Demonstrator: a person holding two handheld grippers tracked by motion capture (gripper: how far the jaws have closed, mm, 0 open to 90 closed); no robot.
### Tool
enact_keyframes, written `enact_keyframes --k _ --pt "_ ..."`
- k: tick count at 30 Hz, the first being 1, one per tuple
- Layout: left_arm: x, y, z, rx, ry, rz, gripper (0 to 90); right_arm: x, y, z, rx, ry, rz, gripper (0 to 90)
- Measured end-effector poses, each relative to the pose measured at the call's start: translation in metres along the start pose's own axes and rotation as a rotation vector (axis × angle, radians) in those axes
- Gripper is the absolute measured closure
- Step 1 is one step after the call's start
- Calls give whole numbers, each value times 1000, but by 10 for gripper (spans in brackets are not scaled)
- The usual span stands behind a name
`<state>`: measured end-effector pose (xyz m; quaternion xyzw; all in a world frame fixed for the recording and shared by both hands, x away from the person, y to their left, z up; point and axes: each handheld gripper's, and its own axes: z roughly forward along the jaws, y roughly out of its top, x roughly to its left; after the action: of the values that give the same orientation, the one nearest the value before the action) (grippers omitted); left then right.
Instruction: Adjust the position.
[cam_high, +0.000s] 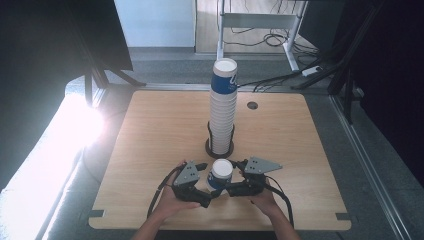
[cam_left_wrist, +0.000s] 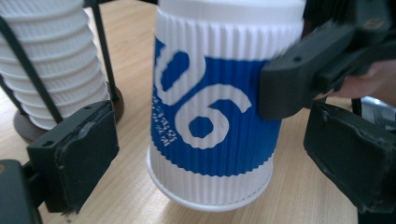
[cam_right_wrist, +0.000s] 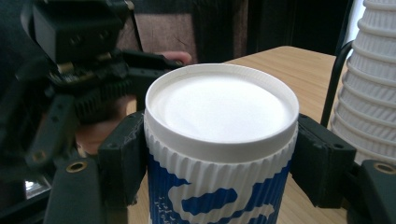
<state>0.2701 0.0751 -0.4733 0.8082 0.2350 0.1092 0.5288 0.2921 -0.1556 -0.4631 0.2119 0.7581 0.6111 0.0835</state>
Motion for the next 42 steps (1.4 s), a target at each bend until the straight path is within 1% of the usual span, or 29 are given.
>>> enact_keyframes --k 2,6,9,11,12,14,16,21,24,25,28,31,33,34,36,38,42 --pt "-2 -1 4 11 4 10 35 1 0 0 -8 4 5 272" --pt "-4 -2 9 27 7 14 40 4 2 0 -16 18 10 272" --pt "-6 -2 10 29 17 23 64 8 2 0 -16 28 2 272" --pt "-7 -3 10 13 33 27 130 8 3 0 -16 29 0 272" --pt "-7 -4 11 12 29 22 147 9 3 1 -17 25 -1 272" --pt "-7 -6 12 16 29 30 177 8 2 0 -9 18 -5 271" --pt "-7 -7 12 21 31 36 186 7 1 1 3 20 -2 270" --pt "-8 -8 13 30 37 57 200 6 1 1 21 25 -2 266" --pt "-8 -9 13 43 42 66 202 5 0 1 33 29 12 262" --pt "-8 -9 13 48 43 69 202 4 0 2 45 30 19 259" --pt "-7 -10 14 66 50 83 203 3 -1 2 65 25 28 253" --pt "-7 -10 13 76 57 91 204 3 -1 2 81 16 24 244" --pt "-7 -10 13 83 67 95 204 2 -1 1 84 13 33 238" --pt "-7 -9 11 89 79 101 204 1 -1 1 85 13 33 236" --pt "-6 -8 9 92 87 105 204 1 -1 0 90 10 32 229" --pt "-5 -7 7 88 93 104 204 0 -1 -2 86 7 34 224" --pt "-4 -6 4 95 117 120 205 -1 1 -7 73 1 39 215"
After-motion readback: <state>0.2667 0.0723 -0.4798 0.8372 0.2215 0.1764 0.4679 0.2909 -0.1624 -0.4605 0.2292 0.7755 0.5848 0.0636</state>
